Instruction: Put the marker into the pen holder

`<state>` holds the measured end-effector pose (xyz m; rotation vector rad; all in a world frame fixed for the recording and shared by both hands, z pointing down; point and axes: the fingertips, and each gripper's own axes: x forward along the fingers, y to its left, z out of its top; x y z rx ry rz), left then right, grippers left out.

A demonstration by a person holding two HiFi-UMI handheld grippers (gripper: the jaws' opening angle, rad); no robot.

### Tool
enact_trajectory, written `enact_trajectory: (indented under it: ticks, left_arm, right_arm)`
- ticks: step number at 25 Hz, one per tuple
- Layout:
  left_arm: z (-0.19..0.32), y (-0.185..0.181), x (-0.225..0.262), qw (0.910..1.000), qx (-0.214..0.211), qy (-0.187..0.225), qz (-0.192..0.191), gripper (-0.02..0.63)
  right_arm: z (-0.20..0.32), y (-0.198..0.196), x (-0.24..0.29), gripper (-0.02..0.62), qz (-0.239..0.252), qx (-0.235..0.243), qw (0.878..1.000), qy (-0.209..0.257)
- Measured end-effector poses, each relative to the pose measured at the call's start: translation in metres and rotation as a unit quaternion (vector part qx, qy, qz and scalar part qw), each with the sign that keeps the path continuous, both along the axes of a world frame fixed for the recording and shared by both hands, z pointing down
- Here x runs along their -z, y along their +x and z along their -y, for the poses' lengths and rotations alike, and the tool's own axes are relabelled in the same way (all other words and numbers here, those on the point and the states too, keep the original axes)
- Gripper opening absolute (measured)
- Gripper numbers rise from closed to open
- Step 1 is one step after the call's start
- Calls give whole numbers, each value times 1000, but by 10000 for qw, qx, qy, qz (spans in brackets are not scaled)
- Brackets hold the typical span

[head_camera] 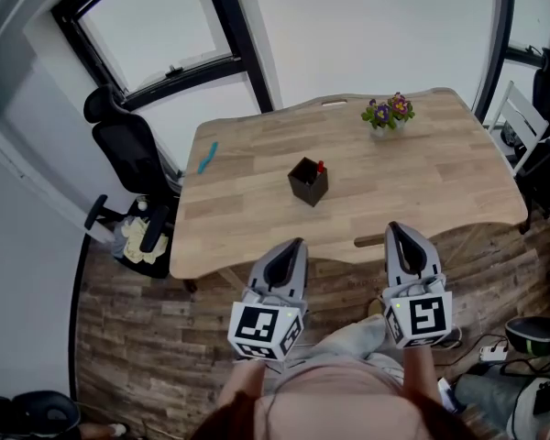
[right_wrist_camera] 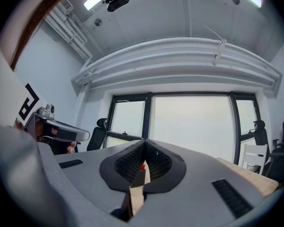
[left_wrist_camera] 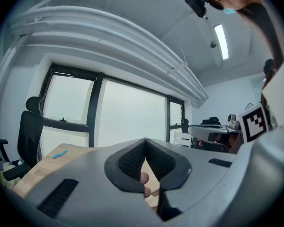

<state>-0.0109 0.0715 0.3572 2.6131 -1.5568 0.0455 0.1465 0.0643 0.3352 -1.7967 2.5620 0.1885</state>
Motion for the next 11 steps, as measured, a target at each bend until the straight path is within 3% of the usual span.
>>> enact_trajectory:
  ticks: [11]
  left_arm:
    - [5,11,-5,9999,-100,-99,17,2]
  right_arm:
    - [0,11,-3,0,0,-42,10000,-48]
